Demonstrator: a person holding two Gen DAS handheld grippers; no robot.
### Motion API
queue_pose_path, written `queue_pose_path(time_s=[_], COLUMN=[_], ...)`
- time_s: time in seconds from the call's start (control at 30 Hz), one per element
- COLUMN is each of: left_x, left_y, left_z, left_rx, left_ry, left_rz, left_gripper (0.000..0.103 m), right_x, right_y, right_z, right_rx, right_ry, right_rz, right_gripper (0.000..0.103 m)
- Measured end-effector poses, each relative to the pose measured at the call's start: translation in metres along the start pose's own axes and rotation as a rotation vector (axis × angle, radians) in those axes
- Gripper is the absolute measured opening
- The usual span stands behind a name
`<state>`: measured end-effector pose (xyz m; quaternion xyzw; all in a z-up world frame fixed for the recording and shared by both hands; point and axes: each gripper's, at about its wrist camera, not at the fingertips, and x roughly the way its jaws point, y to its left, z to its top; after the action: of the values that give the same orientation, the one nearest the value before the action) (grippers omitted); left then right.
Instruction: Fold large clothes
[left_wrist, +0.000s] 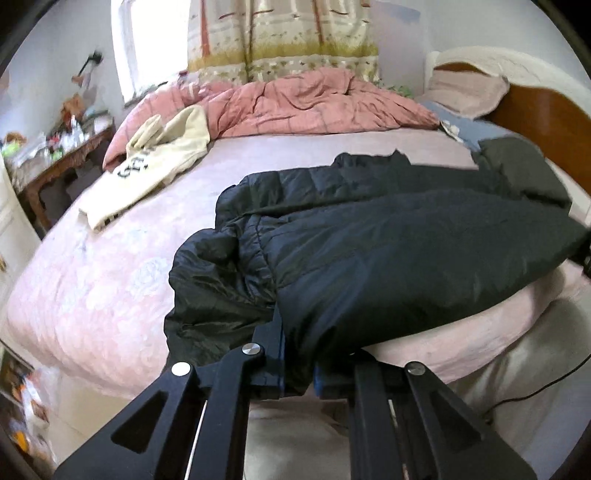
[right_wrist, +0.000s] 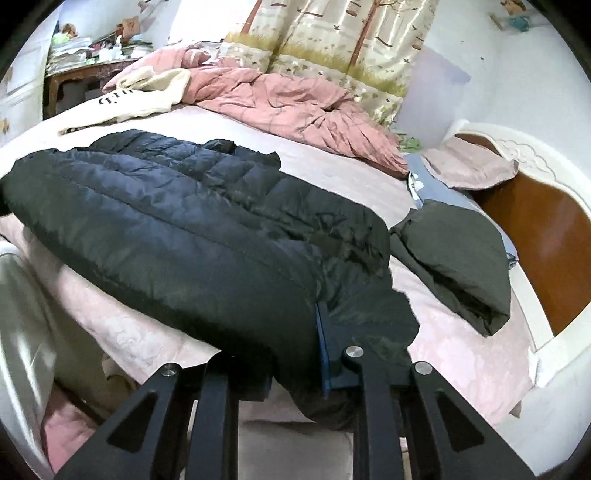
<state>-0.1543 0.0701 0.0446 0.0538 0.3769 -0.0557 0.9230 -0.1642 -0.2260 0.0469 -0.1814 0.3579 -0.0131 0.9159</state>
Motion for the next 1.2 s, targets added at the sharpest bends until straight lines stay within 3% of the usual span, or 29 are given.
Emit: queue_pose_path(time_s=[0.13,0.33,0.47,0.53,0.67,0.8,0.97,1.0,1.1,1.17,1.2], left_x=[-0.021,0.003,0.028,0.051,0.103,0.156,0.186,0.192,0.208,0.203,0.194], left_y=[-0.003,0.007,0.004,0.007,0.014,0.019,0.017,0.016,0.016,0.015,0.015], left_z=[0.014,0.059,0.11,0.135,0.174,0.185,0.175,0.172,0.163,0.158,0.157], left_rx=[0.004,-0.044,-0.033,-0.043,-0.054,-0.075,-0.068,-0.067,-0.057,-0.043,-0.038], left_ry=[-0.036,-0.066,-0.119,-0.105,-0.077,-0.033,-0.06,-0.056,-0.021,-0.052,-0.091], left_rz=[-0.002,0.006,0.037,0.033,0.03,0.016,0.012,0.014,0.019,0.053,0.087], left_gripper=[0.01,0.012,0.013,0.013,0.013,0.016,0.025,0.026,0.028,0.04,0.049], right_x=[-0.02,-0.001,0.036,0.067,0.119,0.169,0.213,0.219,0.22,0.206,0.194], right_y=[0.005,-0.018,-0.037,-0.046,-0.064,-0.071,-0.067,-0.065,-0.064,-0.072,-0.078], right_z=[0.014,0.047,0.09,0.111,0.14,0.152,0.144,0.142,0.136,0.128,0.121], right_rx=[-0.044,0.014,0.068,0.077,0.151,0.209,0.25,0.248,0.246,0.302,0.351], right_ry=[-0.043,-0.067,-0.108,-0.112,-0.093,-0.071,-0.042,-0.036,-0.069,-0.189,-0.27], right_rz=[-0.07,-0.043,-0.048,-0.061,0.007,0.061,0.074,0.071,0.016,-0.036,-0.045], right_gripper=[0.021,0.021,0.021,0.021,0.021,0.022,0.024,0.026,0.058,0.088,0.091])
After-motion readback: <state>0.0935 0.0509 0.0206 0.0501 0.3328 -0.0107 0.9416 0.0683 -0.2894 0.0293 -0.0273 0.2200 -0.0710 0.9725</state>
